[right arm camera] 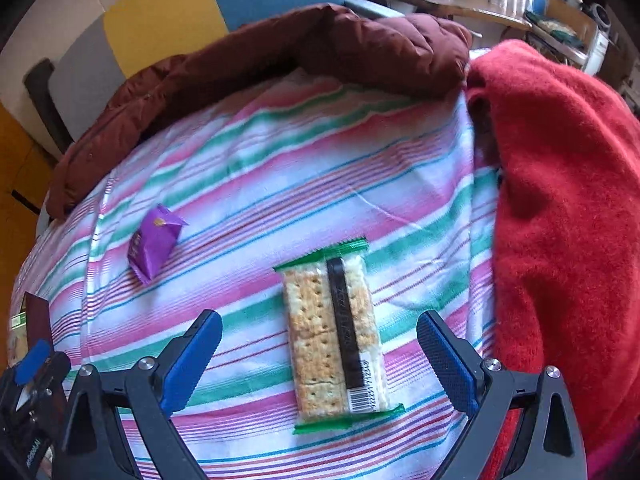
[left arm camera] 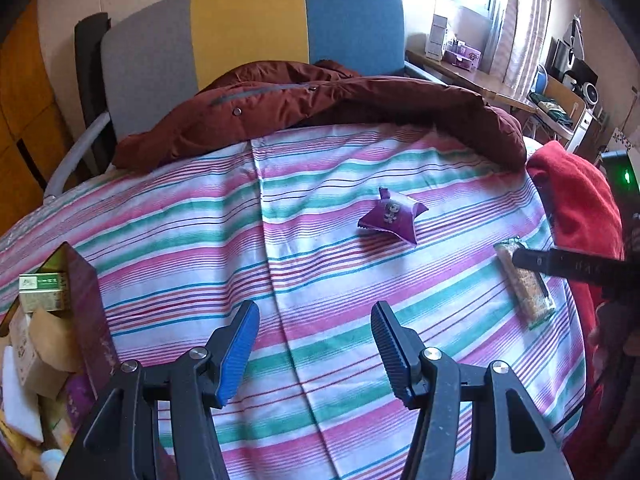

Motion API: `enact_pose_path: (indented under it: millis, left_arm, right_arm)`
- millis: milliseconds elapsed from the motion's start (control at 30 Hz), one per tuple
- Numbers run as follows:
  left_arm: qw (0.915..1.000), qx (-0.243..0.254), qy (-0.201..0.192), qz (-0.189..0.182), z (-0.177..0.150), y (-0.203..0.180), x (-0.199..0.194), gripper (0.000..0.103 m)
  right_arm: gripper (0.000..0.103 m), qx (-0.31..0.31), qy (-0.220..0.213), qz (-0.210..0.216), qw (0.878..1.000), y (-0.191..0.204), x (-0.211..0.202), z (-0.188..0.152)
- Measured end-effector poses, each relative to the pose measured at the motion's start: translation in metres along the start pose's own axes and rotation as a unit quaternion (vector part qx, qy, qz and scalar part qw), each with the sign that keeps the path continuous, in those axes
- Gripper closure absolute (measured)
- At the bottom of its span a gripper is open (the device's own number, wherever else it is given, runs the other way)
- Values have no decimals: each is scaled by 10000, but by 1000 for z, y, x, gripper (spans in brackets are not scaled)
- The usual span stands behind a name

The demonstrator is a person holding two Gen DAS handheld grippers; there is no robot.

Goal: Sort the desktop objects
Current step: 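Withdraw both tools from the tray toward the remaining purple pack and cracker pack, then grasp the purple snack pack with the left tool while the right tool grasps the cracker pack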

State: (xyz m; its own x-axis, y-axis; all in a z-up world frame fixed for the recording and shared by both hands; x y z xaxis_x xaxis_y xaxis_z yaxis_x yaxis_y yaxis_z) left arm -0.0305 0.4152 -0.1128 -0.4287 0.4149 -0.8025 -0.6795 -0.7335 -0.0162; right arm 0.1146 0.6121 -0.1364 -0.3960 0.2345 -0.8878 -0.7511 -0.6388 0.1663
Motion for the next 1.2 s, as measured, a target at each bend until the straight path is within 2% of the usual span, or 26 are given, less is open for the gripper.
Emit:
enact_pose_path:
  millis: [100, 300, 433, 500, 567, 733, 833, 1000, 1200]
  left_arm:
    - [9999, -6, 92, 76, 2, 1, 8, 44]
    - [9995, -169, 179, -203, 14, -8, 21, 44]
    - [9994, -57, 150, -311, 27, -25, 32, 44]
    - [9990, 61, 193, -387, 35, -35, 41, 44]
    - [9986, 123, 142, -486, 42, -43, 45, 44]
    - [9967, 371, -43, -718, 66, -64, 55, 44]
    - [9953, 543, 74, -792, 71, -72, 69, 44]
    - [9939, 874, 243, -632, 71, -76, 93, 44]
    - [9936, 876, 423, -568, 68, -76, 117, 44]
  right_arm:
    - [4, 38, 30, -7, 10000, -3, 1, -1]
    - [4, -67, 174, -2, 9998, -2, 4, -7]
    - [15, -148, 346, -106, 9992, -2, 11, -12]
    - [26, -151, 424, -187, 9988, -3, 14, -14]
    - [31, -145, 482, -217, 9985, -4, 16, -16]
    - [31, -172, 550, -309, 9979, -7, 21, -17]
    - [31, -307, 575, -415, 9970, -5, 23, -18]
    - [28, -430, 594, -477, 9962, 2, 27, -19]
    - [19, -580, 605, -437, 9955, 8, 31, -20]
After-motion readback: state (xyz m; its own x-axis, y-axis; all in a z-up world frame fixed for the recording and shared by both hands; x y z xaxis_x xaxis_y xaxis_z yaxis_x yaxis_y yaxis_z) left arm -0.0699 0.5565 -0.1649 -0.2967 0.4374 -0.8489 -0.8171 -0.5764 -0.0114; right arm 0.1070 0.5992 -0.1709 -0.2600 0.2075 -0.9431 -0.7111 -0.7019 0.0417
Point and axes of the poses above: each gripper's, at about its wrist camera, not at the fingertips, and x roughly the way its jaws point, y to its left, z to its top, the point moved 8 cm from there along x, roughly the way its jaws point, and after that the axes turned 2 degrees about -y, right-handed, at the moved point
